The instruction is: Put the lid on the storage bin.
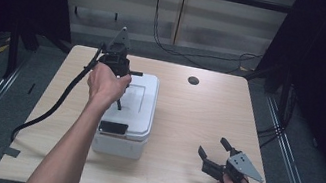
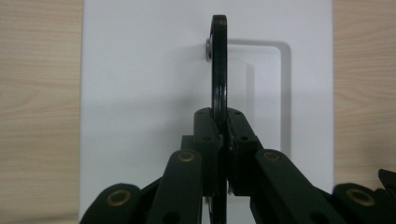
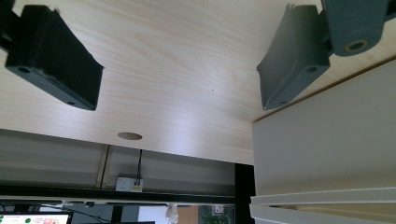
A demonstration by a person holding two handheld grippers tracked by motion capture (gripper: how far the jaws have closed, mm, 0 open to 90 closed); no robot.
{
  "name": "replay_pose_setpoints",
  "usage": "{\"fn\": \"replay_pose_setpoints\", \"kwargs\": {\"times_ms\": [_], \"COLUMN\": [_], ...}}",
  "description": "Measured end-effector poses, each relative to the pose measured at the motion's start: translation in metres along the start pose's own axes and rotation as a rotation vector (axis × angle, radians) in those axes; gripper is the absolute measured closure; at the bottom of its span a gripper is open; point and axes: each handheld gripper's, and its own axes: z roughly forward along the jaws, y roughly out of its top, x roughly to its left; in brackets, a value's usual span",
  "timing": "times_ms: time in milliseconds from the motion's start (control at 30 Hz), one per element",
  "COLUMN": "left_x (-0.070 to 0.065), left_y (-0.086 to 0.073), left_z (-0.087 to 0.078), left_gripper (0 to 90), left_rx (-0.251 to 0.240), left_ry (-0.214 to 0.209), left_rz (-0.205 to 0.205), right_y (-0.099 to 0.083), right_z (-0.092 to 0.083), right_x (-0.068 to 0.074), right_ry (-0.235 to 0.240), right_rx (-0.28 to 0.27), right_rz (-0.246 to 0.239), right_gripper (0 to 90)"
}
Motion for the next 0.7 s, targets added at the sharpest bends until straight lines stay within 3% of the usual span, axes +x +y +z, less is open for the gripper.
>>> {"fn": "replay_pose_setpoints", "kwargs": {"times_ms": [133, 233, 400, 700], "left_x": [-0.0011, -0.002, -0.0032, -0.007], "left_y": [-0.0005, -0.0019, -0.003, -0.0054], "left_z": [-0.001, -0.0019, -0.0007, 0.0046], "left_gripper": [84.8, 84.8, 84.8, 84.4], "left_rx": [-0.016, -0.004, -0.03, -0.01], "left_ry": [0.016, 0.004, -0.003, 0.006], "left_rz": [-0.006, 0.002, 0.015, 0.046], "right_y": [0.0, 0.0, 0.0001, 0.0], "right_z": [0.0001, 0.0003, 0.0002, 0.0005], "right_x": [-0.0003, -0.0001, -0.0001, -0.0004], "right_ry": [0.001, 0.003, 0.001, 0.003], "right_rx": [0.001, 0.002, 0.002, 0.005], "right_rz": [0.0, 0.005, 0.0, 0.004], "right_gripper": [12.6, 12.6, 12.6, 12.6]}}
